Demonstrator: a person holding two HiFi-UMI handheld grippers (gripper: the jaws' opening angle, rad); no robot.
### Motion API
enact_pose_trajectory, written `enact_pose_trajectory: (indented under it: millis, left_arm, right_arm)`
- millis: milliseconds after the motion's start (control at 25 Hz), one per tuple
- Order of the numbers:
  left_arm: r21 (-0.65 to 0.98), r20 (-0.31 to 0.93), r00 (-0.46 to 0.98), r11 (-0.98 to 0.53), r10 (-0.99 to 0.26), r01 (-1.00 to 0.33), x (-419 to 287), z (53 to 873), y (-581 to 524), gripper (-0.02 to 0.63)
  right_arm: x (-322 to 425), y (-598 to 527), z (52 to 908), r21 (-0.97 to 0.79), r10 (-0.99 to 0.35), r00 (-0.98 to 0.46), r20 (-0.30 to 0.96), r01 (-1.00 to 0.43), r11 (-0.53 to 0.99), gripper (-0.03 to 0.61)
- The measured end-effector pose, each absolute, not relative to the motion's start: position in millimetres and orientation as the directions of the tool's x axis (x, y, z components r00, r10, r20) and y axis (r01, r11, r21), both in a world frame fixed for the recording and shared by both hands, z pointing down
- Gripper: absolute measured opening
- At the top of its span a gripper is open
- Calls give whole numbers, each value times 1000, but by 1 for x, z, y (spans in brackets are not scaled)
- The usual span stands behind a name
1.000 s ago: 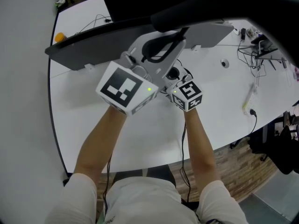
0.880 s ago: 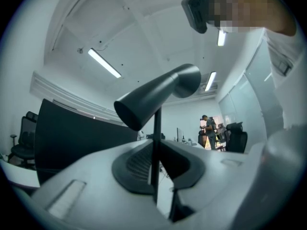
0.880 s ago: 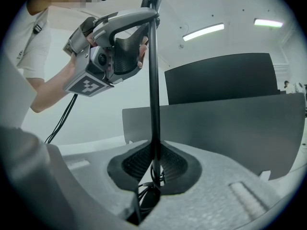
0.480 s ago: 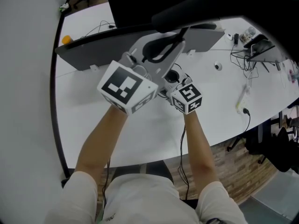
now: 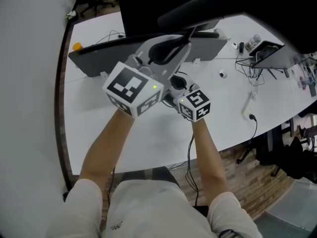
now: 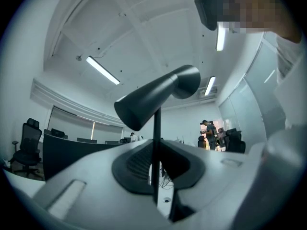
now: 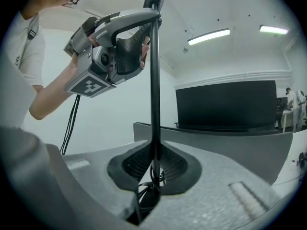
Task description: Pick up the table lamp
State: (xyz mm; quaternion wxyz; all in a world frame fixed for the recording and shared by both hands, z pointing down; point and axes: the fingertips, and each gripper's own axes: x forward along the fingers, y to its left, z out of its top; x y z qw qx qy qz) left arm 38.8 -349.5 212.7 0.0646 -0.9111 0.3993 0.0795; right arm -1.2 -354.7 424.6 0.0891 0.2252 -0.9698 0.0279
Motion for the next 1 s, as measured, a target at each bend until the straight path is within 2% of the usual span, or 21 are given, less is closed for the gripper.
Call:
enact_pose_trajectory:
  millis: [1000]
  left_arm:
    - [-33, -200, 660, -668, -724, -743, 36, 147, -330, 36]
  right_arm:
    - [-2, -326, 358, -61, -431, -883, 187, -449, 892, 44]
